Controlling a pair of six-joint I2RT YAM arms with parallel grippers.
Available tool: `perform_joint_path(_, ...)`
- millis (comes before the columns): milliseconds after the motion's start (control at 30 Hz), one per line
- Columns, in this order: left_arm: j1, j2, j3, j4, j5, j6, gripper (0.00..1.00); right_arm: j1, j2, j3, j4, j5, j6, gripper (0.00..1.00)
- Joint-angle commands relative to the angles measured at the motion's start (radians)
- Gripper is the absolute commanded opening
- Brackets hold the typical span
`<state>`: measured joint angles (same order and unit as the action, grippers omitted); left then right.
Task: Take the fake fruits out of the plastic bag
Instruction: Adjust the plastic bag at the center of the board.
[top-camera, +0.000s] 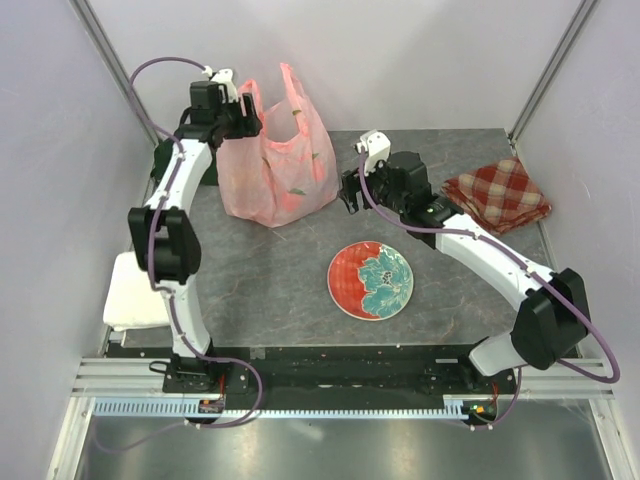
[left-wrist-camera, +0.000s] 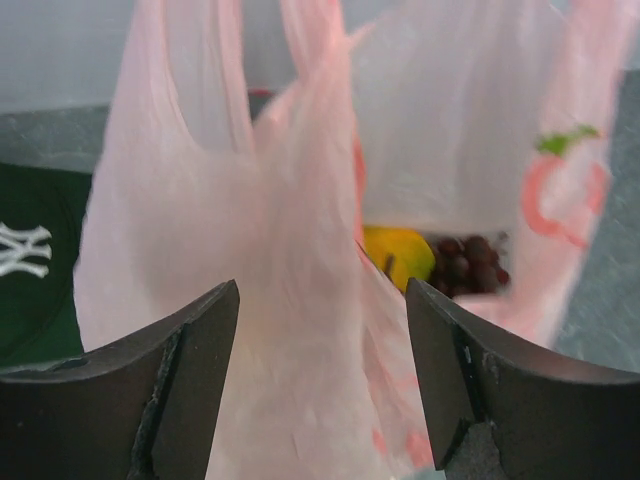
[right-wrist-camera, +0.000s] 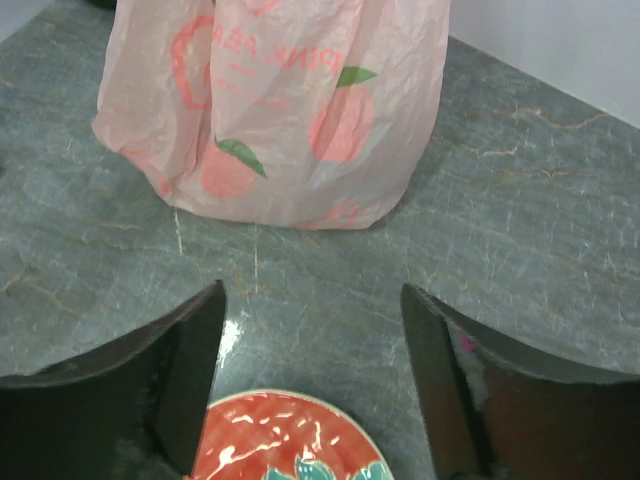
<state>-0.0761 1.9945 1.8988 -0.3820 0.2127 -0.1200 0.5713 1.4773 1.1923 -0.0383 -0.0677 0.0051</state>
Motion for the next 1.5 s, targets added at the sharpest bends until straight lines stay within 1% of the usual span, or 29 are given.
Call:
perform_joint_path(0, -0.027, 0.102, 0.198, 0.132, -0.124, 0.009, 0.76, -0.001, -0.046, 0.009, -0.095, -0.015, -0.053, 0.85)
perform_joint_path(33, -0.034, 0.145, 0.219, 0.140, -0.145, 0.031, 0.76, -0.001, -0.049, 0.006, -0.100, -0.014, -0.053, 0.89)
perform_joint_path(67, -0.054, 0.162, 0.238, 0.147, -0.182, 0.069, 0.76, -0.002, -0.051, 0.003, -0.101, -0.017, -0.053, 0.90)
perform_joint_path(100, -0.066, 0.179, 0.262, 0.172, -0.270, 0.088, 0.76, -0.001, -0.051, -0.005, -0.101, -0.018, -0.051, 0.90)
perform_joint_path(133, -0.088, 0.188, 0.267, 0.183, -0.298, 0.112, 0.76, 0.001, -0.051, -0.008, -0.103, -0.023, -0.048, 0.90)
perform_joint_path(200, -0.106, 0.217, 0.276, 0.209, -0.326, 0.193, 0.76, -0.002, -0.049, -0.019, -0.101, -0.024, -0.045, 0.90)
perform_joint_path(333, -0.139, 0.254, 0.284, 0.226, -0.346, 0.233, 0.76, -0.001, -0.032, -0.025, -0.100, -0.023, -0.048, 0.90)
perform_joint_path(367, -0.143, 0.269, 0.287, 0.235, -0.393, 0.246, 0.75, -0.002, -0.029, -0.019, -0.101, -0.023, -0.051, 0.90)
perform_joint_path(400, -0.149, 0.277, 0.289, 0.251, -0.412, 0.258, 0.69, -0.001, -0.025, -0.014, -0.100, -0.021, -0.053, 0.90)
perform_joint_path(500, -0.148, 0.282, 0.287, 0.265, -0.481, 0.283, 0.57, -0.002, -0.017, 0.007, -0.098, -0.015, -0.068, 0.90)
perform_joint_path(533, -0.145, 0.277, 0.281, 0.262, -0.493, 0.286, 0.57, -0.002, -0.017, 0.009, -0.097, -0.012, -0.073, 0.90)
perform_joint_path(567, -0.142, 0.259, 0.275, 0.262, -0.521, 0.286, 0.57, -0.004, -0.017, 0.013, -0.095, -0.006, -0.083, 0.90)
perform_joint_path(700, -0.126, 0.225, 0.243, 0.250, -0.524, 0.286, 0.72, -0.004, -0.017, 0.020, -0.095, -0.009, -0.108, 0.91)
perform_joint_path(733, -0.125, 0.230, 0.244, 0.235, -0.516, 0.287, 0.72, -0.002, -0.015, 0.020, -0.095, -0.011, -0.111, 0.91)
perform_joint_path(767, -0.125, 0.233, 0.246, 0.226, -0.510, 0.286, 0.69, -0.002, -0.011, 0.021, -0.094, -0.014, -0.113, 0.91)
perform_joint_path(800, -0.123, 0.245, 0.247, 0.220, -0.498, 0.290, 0.52, -0.002, 0.000, 0.023, -0.094, -0.018, -0.111, 0.91)
perform_joint_path(833, -0.123, 0.247, 0.237, 0.213, -0.486, 0.289, 0.33, -0.004, 0.006, 0.024, -0.094, -0.023, -0.111, 0.91)
perform_joint_path(867, -0.125, 0.248, 0.224, 0.222, -0.519, 0.283, 0.02, -0.002, 0.012, 0.026, -0.092, -0.029, -0.111, 0.91)
perform_joint_path(967, -0.128, 0.195, 0.142, 0.223, -0.519, 0.299, 0.02, -0.002, 0.037, 0.033, -0.068, -0.023, -0.106, 0.90)
perform_joint_path(1033, -0.128, 0.088, 0.059, 0.192, -0.497, 0.261, 0.02, -0.004, 0.037, 0.043, -0.038, -0.044, -0.099, 0.85)
perform_joint_path(1067, -0.128, 0.042, 0.022, 0.157, -0.437, 0.241, 0.02, -0.004, 0.038, 0.052, -0.023, -0.053, -0.093, 0.82)
perform_joint_path(1100, -0.128, -0.020, -0.022, 0.143, -0.394, 0.186, 0.02, -0.004, 0.043, 0.067, -0.005, -0.070, -0.085, 0.73)
perform_joint_path(1167, -0.134, -0.216, -0.182, 0.129, -0.313, 0.134, 0.02, -0.005, 0.072, 0.159, -0.005, -0.131, -0.045, 0.62)
perform_joint_path(1200, -0.146, -0.279, -0.235, 0.129, -0.300, 0.088, 0.02, -0.002, 0.083, 0.191, -0.002, -0.158, -0.033, 0.51)
perform_joint_path(1233, -0.154, -0.400, -0.333, 0.126, -0.277, 0.074, 0.02, -0.002, 0.096, 0.243, 0.008, -0.214, -0.022, 0.44)
perform_joint_path(1333, -0.179, -0.552, -0.495, 0.091, -0.250, 0.004, 0.02, 0.009, 0.135, 0.277, 0.081, -0.268, 0.053, 0.22)
perform_joint_path(1367, -0.188, -0.629, -0.533, 0.080, -0.237, -0.038, 0.02, 0.016, 0.153, 0.276, 0.095, -0.271, 0.077, 0.09)
perform_joint_path(1433, -0.189, -0.693, -0.633, 0.060, -0.216, -0.072, 0.02, 0.041, 0.166, 0.256, 0.106, -0.302, 0.104, 0.01)
perform_joint_path(1467, -0.188, -0.736, -0.659, 0.052, -0.216, -0.104, 0.02, 0.054, 0.175, 0.250, 0.112, -0.349, 0.120, 0.00)
